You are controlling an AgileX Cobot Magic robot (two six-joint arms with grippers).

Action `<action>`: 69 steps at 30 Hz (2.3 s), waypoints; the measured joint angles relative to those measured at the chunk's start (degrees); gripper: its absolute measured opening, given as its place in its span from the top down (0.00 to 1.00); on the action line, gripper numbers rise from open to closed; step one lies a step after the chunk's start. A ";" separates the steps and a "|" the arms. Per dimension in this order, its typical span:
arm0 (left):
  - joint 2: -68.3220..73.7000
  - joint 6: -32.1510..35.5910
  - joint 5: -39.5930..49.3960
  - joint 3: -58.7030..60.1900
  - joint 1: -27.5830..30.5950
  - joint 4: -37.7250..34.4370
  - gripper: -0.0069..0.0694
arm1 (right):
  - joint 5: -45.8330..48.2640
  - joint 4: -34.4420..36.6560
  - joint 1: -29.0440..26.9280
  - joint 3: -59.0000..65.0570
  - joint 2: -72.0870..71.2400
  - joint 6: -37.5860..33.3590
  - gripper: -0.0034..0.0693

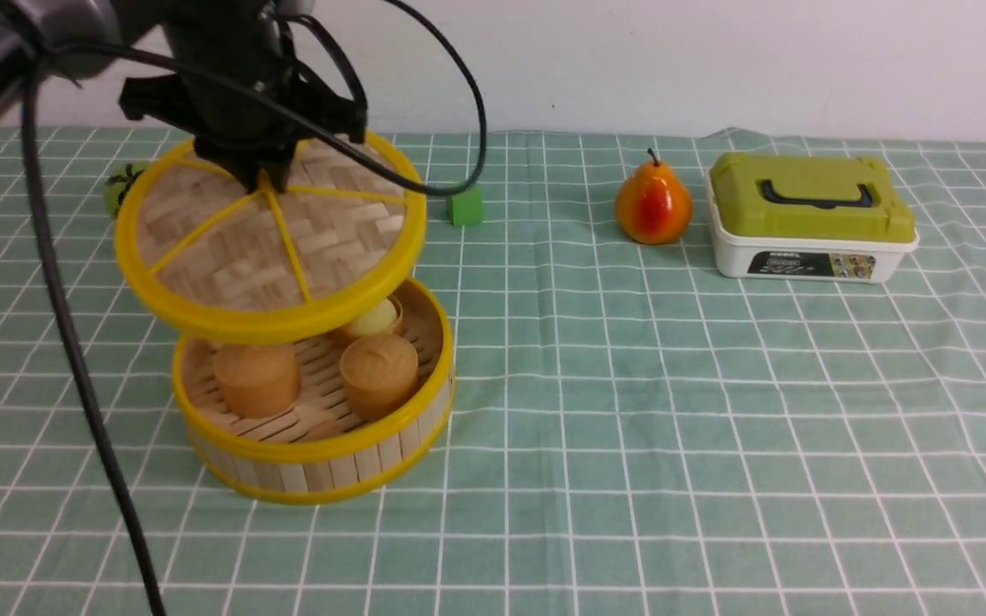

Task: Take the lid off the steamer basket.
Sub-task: Use the left arm to place the steamer lid on the table

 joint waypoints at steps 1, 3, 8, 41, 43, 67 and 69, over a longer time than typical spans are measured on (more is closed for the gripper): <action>-1.17 0.11 0.00 0.95 1.31 -0.41 0.77 | 0.00 0.00 0.00 0.00 0.00 0.00 0.62; -3.29 0.13 -0.06 2.63 3.61 -1.14 0.77 | 0.00 0.00 0.00 0.00 0.00 0.00 0.62; -10.99 0.13 -0.01 14.51 15.77 -1.81 0.77 | 0.00 0.00 0.00 0.00 0.00 0.00 0.62; -9.81 -8.91 -22.88 49.32 22.88 -8.10 0.77 | 0.00 0.00 0.00 0.00 0.00 0.00 0.62; -9.67 -8.91 -23.59 49.32 21.91 -7.77 0.77 | 0.00 0.00 0.00 0.00 0.00 0.00 0.62; -9.59 -8.96 -25.81 48.27 18.05 -9.40 0.45 | 0.00 0.00 0.00 0.00 0.00 0.00 0.62; -9.98 -9.02 -23.78 47.18 18.05 -9.46 0.36 | 0.00 0.00 0.00 0.00 0.00 0.00 0.62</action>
